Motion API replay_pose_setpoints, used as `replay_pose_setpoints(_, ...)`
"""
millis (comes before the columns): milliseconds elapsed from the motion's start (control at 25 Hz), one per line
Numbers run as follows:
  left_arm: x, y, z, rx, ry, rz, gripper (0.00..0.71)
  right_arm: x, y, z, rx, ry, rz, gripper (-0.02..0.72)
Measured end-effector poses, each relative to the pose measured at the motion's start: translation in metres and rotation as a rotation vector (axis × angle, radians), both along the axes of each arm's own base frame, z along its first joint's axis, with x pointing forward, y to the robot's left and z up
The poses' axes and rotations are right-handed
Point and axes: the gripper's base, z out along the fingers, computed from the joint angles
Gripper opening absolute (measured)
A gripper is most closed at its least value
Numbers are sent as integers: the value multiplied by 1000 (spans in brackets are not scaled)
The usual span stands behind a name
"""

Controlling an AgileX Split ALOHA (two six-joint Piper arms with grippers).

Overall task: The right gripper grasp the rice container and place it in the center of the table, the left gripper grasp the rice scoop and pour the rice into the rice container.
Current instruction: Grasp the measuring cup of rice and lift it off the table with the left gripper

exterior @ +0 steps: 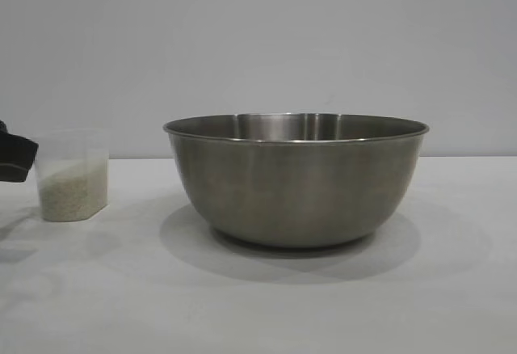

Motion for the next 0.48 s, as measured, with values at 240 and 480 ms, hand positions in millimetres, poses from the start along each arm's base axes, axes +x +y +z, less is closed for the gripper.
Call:
replay_pose_setpoints(240,4,3,-5,1,9,44,236,0,0,0,0,0,0,295)
replay_pose_setpoints(480,4,3,-17,12,43,49,236,0,0,0,0,0,0,295)
